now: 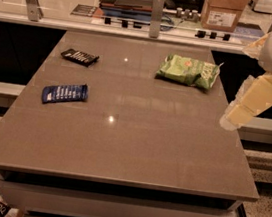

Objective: Pick rxbar chocolate

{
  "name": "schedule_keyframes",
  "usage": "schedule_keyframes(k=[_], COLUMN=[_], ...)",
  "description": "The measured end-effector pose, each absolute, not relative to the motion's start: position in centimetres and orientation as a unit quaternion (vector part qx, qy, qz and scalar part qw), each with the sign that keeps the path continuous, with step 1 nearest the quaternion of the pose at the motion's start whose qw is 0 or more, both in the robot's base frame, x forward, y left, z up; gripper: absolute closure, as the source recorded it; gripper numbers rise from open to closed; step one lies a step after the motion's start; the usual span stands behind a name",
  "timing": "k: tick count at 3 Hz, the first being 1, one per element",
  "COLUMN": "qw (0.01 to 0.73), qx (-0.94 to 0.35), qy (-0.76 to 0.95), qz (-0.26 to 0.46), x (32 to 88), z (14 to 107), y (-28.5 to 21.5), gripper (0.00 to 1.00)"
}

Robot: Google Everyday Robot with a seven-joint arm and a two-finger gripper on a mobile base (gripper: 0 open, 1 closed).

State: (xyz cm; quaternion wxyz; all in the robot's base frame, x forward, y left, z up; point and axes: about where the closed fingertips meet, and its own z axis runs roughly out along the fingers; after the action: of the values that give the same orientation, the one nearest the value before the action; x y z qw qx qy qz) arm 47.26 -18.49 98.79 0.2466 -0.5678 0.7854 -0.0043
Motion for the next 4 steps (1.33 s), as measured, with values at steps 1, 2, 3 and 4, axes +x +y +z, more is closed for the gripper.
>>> schedule_keyframes(k=[1, 2, 3, 4], qw=[0.286, 0.336, 0.355, 0.362], qx=[-0.541, -0.523, -0.517, -0.514], qy=[0.79, 0.782, 0.778, 0.777], qz=[0.025, 0.043, 0.037, 0.041], x=[48.7, 50.6, 51.4, 51.1], z=[97.8, 97.0, 97.7, 97.9], y=[-17.3, -15.3, -15.0, -15.1], gripper=[0.0, 0.0, 0.0, 0.0])
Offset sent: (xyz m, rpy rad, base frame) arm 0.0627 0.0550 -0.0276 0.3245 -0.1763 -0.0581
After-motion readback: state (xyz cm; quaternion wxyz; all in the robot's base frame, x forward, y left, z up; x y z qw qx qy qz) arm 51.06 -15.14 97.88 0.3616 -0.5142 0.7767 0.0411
